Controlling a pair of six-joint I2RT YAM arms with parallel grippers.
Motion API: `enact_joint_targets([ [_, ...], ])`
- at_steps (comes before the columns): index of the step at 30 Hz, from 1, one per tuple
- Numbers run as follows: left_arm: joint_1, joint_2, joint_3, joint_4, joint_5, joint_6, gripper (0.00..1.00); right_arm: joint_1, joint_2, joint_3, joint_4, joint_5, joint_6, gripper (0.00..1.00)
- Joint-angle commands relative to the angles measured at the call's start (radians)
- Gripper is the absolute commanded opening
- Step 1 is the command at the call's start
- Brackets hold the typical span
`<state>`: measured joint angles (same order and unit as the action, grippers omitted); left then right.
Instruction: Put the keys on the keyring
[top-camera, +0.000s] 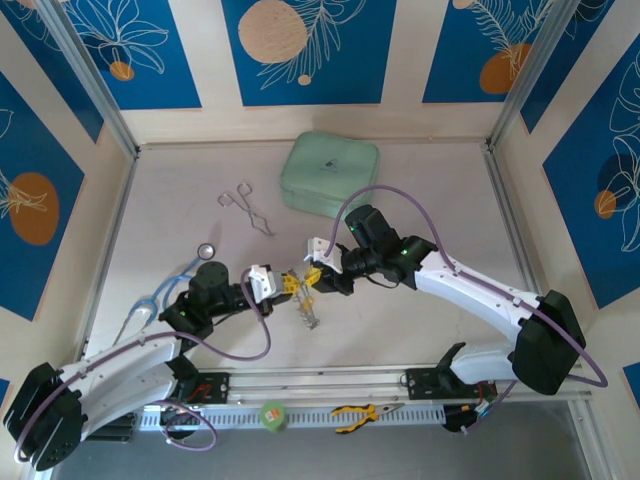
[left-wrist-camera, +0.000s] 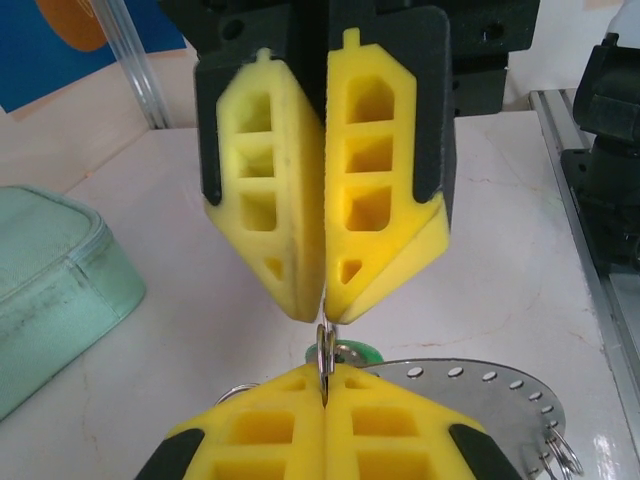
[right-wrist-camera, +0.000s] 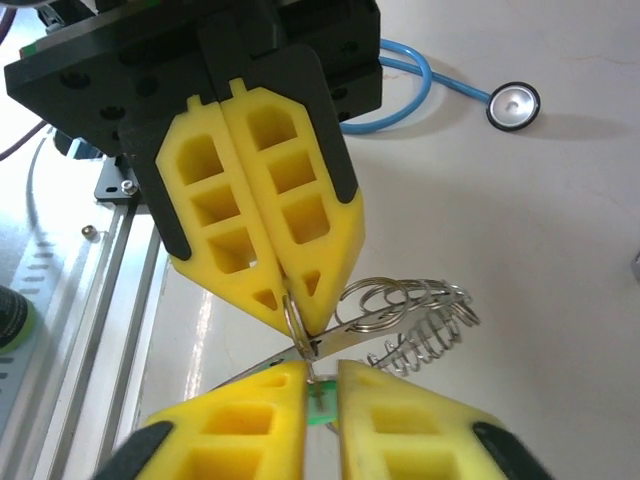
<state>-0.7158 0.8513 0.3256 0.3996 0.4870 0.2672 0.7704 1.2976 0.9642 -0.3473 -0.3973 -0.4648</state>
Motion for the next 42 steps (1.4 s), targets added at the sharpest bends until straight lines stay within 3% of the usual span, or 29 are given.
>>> enact_joint_targets([
  [1,-0.006,-0.023,-0.004,0.072,0.01,-0.01,0.0,-0.009,-0.014,-0.003,-0.011,-0.04,0.024,0.08],
  [8,-0.006,-0.024,-0.011,0.119,-0.002,-0.032,0.0,-0.017,-0.009,-0.01,-0.023,-0.072,0.044,0.0],
  [14,-0.005,-0.023,-0.015,0.147,0.025,-0.044,0.0,-0.025,0.021,-0.001,-0.034,-0.004,0.068,0.01],
  [21,-0.006,-0.011,-0.029,0.197,0.05,-0.065,0.0,-0.026,-0.02,-0.043,0.063,-0.053,0.08,0.36],
  [24,-0.005,-0.003,-0.038,0.219,0.055,-0.081,0.0,-0.026,-0.057,-0.087,0.136,-0.054,0.062,0.4],
  [33,-0.005,0.035,-0.048,0.285,0.078,-0.125,0.0,-0.016,-0.081,-0.125,0.208,-0.081,0.012,0.4],
  [42,-0.006,0.054,-0.043,0.306,0.095,-0.138,0.0,-0.008,-0.061,-0.122,0.246,-0.104,0.01,0.27],
])
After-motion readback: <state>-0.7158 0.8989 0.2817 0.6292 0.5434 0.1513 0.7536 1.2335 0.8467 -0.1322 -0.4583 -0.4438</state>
